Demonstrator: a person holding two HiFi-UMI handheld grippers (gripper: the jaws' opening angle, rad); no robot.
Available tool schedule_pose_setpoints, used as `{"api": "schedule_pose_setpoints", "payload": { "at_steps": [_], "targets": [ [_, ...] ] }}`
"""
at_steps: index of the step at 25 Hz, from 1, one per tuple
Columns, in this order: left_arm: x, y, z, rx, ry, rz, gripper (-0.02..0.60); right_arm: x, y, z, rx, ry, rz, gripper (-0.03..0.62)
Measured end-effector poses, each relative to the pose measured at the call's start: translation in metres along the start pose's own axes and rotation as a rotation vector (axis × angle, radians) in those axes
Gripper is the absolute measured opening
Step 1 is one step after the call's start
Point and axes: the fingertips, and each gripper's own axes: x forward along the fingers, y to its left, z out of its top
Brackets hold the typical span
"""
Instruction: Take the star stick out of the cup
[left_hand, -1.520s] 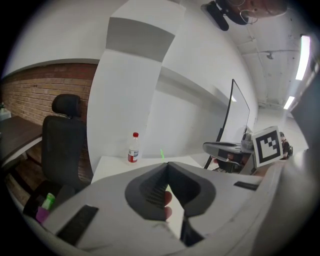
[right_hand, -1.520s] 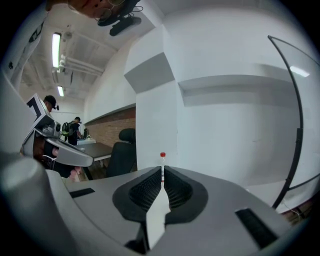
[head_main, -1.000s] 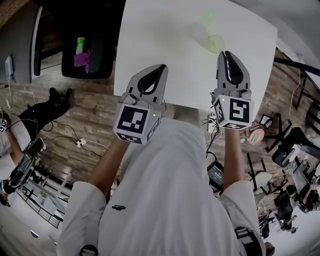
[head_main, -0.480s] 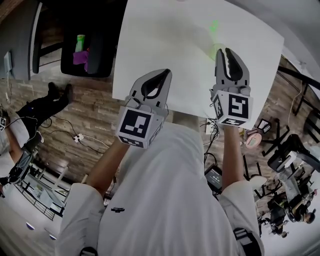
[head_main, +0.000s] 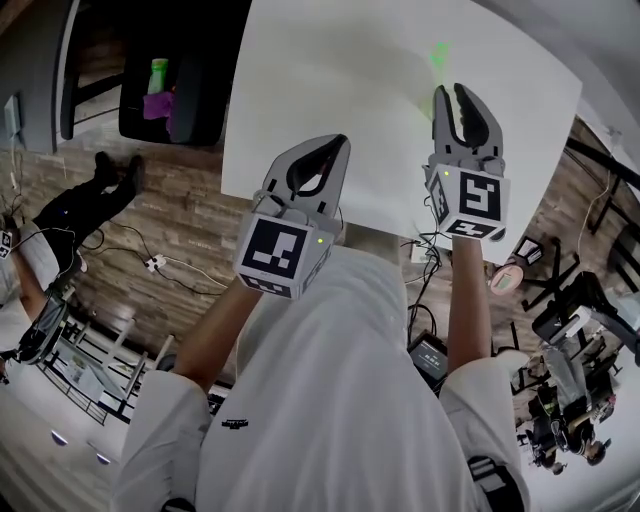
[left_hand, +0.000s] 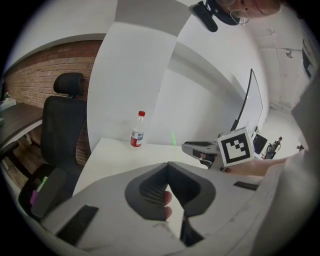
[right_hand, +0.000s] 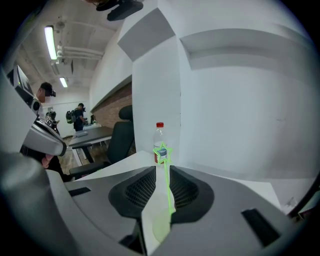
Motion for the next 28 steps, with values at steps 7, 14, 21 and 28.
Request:
{"api": "schedule_pose_setpoints", "payload": {
  "at_steps": [7, 14, 21, 28],
  "targets": [
    [0.005, 0.008, -0.01, -0.025, 0.018, 0.011, 0.005, 0.024, -0.002, -0.015, -0.016, 0.045, -0.006, 0.074],
    [0.009, 0.011, -0.02, -0.036, 0.043, 0.021, 0.005, 0.038, -0.007, -0.025, -0.032, 0.103, -0.026, 0.074],
    [0.009, 0.021, -0.019, -0.036, 0.041, 0.028, 0.005, 0.049, -0.01, -0.028, -0.065, 0.132, -0.045, 0.031],
    [0.001, 0.019, -0.02, -0.031, 0.033, 0.028, 0.005, 0.038, -0.005, -0.022, -0.067, 0.101, -0.02, 0.017]
  ]
}}
